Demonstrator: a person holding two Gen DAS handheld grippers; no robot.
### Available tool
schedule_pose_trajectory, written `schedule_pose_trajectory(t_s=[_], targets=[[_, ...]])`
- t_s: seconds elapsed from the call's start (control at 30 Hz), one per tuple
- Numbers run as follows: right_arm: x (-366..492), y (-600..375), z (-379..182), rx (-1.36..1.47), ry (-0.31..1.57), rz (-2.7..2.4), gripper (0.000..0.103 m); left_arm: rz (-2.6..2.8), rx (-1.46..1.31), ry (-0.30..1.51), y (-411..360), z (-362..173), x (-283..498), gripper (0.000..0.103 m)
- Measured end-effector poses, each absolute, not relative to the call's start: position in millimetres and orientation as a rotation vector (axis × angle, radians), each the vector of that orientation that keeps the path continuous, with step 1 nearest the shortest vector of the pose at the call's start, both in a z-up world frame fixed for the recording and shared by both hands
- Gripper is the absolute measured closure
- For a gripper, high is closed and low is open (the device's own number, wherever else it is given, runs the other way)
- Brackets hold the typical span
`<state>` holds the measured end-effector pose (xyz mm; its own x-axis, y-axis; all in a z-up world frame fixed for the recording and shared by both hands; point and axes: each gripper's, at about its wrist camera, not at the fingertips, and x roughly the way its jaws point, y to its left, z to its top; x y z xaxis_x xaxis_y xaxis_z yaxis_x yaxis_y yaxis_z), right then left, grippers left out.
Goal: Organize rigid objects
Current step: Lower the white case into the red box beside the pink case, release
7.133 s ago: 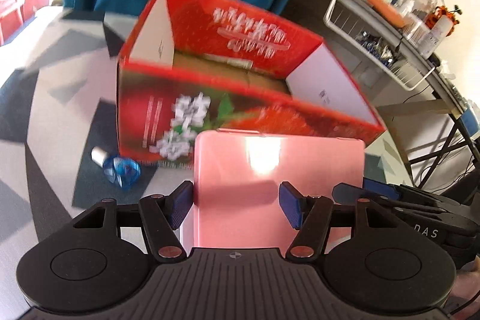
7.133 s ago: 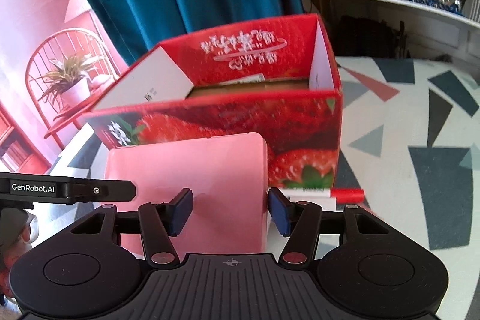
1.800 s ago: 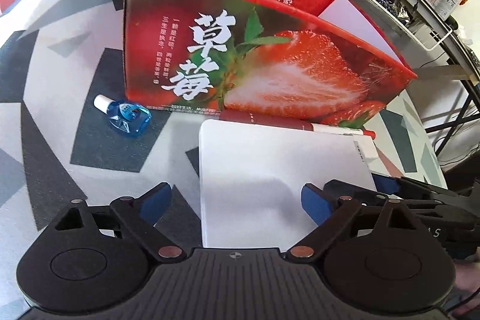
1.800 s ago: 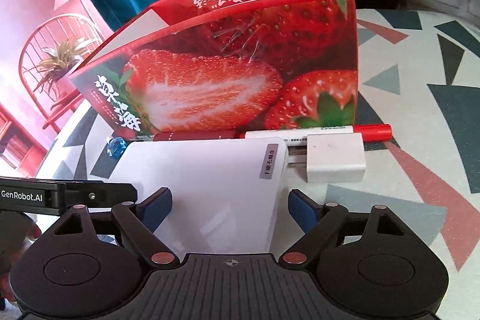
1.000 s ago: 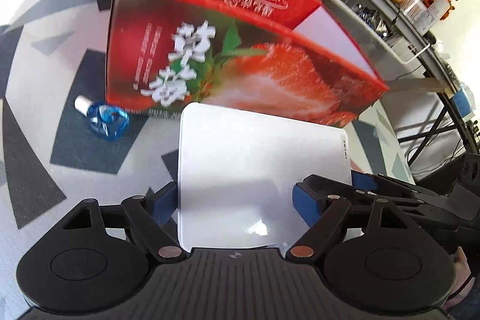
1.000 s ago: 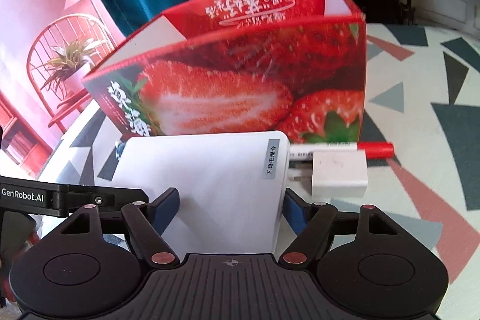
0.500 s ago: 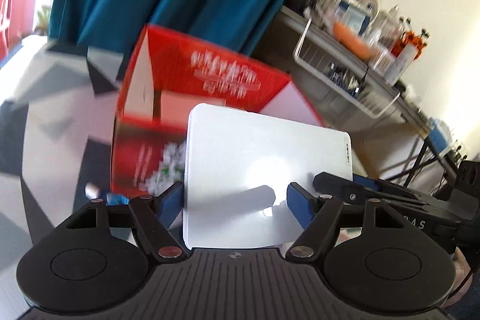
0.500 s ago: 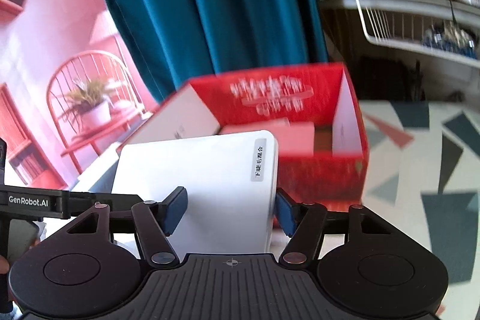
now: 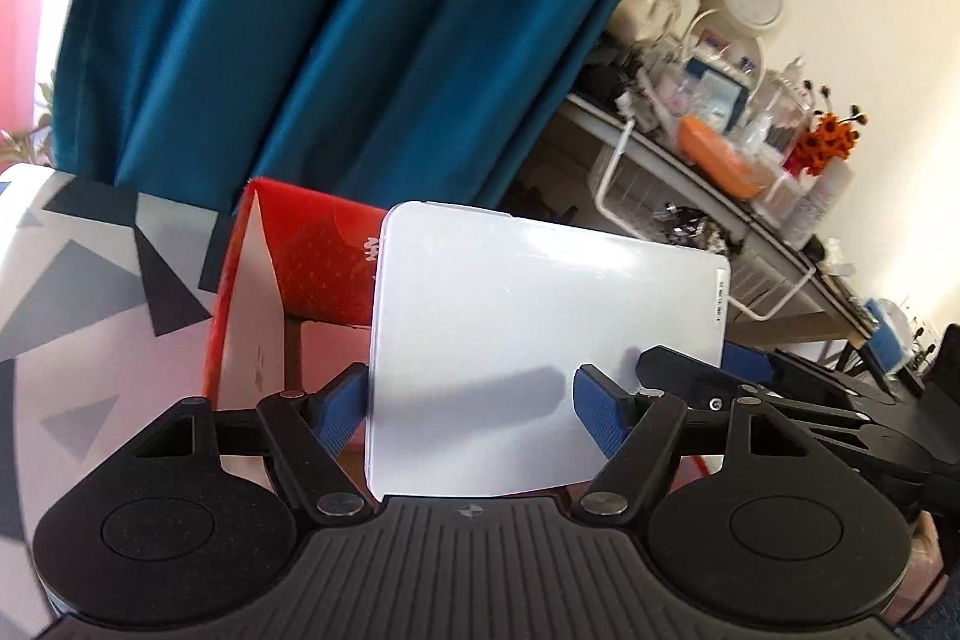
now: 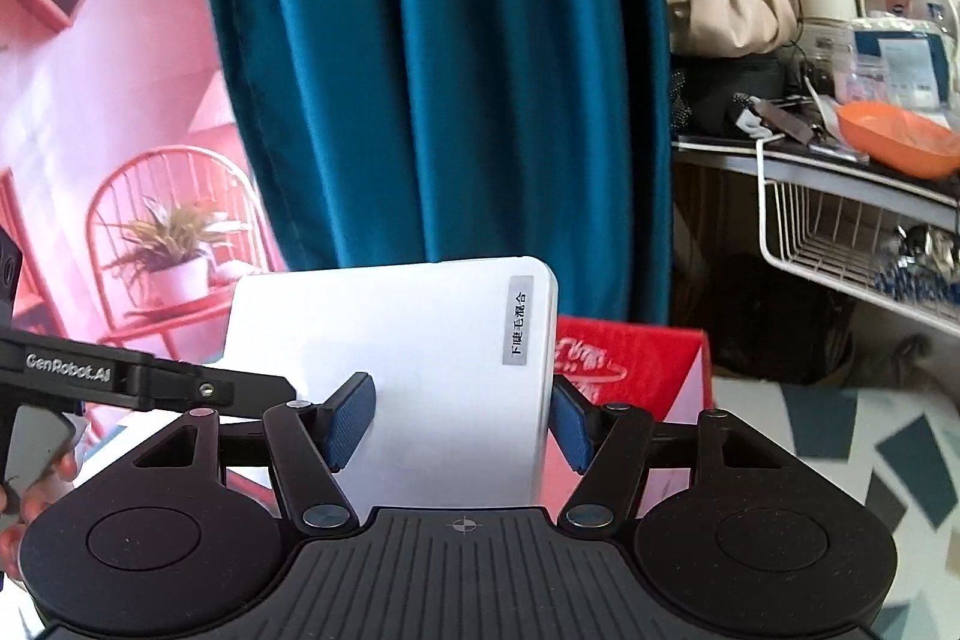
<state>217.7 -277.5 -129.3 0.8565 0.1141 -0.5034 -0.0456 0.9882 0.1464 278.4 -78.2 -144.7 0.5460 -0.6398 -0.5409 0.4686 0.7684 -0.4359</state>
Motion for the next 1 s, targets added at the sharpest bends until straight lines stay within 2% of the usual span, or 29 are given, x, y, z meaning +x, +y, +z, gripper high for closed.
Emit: schedule_pose_trajectory(t_s=[0.2,0.47,0.83,1.0], targets=[[256.8,-290.3,-159.8,0.125,0.639,0.054,0.042,-0.667,-0.179,0.843,-102.5,-175.4,312.6,0.027],[263.1,-291.3,-188.8,0.144,0.743,0.053,0.037,-0.675,-0.112,0.908,-110.1,-198.2,314.6,0.027],[262.2,-283.5,-205.7,0.043,0.809,0.021,0.037,-0.673,-0.039,0.944,-116.3,-212.8,314.5,0.027],[265.6,-287.9,-207.1,0.034,0.808,-0.004,0.042,-0.659,-0.048,0.928,-116.5,-211.6,315.6,0.027]])
